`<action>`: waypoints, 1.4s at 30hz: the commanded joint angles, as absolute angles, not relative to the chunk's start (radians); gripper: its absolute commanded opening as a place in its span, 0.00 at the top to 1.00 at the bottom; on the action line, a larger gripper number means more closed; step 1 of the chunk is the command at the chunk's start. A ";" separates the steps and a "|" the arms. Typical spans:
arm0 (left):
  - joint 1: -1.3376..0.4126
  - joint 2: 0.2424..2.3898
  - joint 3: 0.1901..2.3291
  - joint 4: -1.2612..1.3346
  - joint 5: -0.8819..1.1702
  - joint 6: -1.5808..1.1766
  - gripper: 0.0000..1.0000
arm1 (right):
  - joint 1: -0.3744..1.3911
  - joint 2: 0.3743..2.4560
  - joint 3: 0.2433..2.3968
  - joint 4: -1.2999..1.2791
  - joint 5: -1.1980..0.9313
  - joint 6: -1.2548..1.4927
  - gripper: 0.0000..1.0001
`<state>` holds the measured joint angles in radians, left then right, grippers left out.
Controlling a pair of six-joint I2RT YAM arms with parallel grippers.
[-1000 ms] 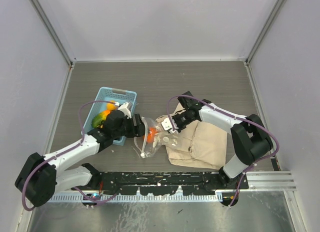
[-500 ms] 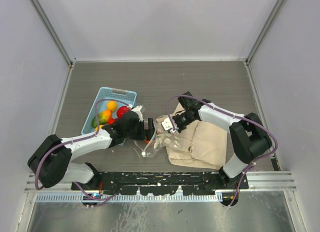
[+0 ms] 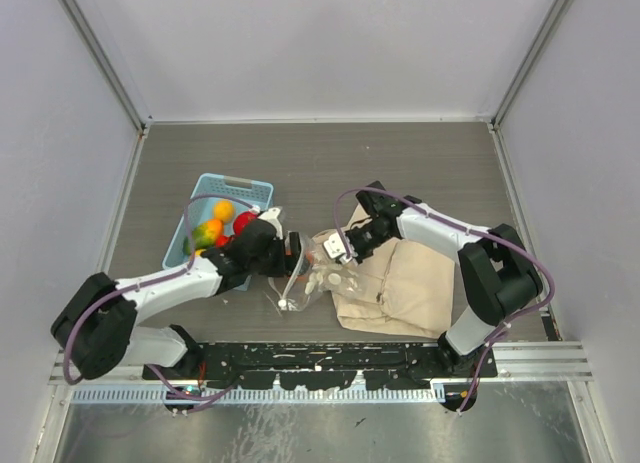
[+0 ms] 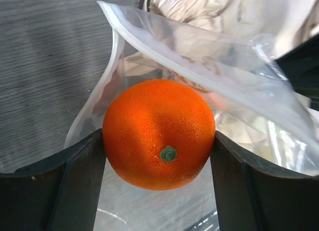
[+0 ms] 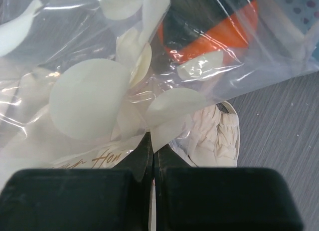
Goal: Open the zip-top bag and remove the fake food
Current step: Pick up the fake fruit from the zipper food storage bag.
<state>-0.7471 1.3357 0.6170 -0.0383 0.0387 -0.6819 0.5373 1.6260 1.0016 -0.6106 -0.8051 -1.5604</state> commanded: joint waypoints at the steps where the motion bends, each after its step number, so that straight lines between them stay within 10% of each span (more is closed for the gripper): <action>1: -0.747 1.207 0.625 -0.062 0.013 -0.666 0.42 | 0.502 1.624 1.045 -0.642 -0.829 -1.581 0.99; 42: -0.398 0.851 0.695 -0.275 0.276 -0.606 0.47 | 0.426 1.605 1.050 -0.681 -0.863 -1.623 0.99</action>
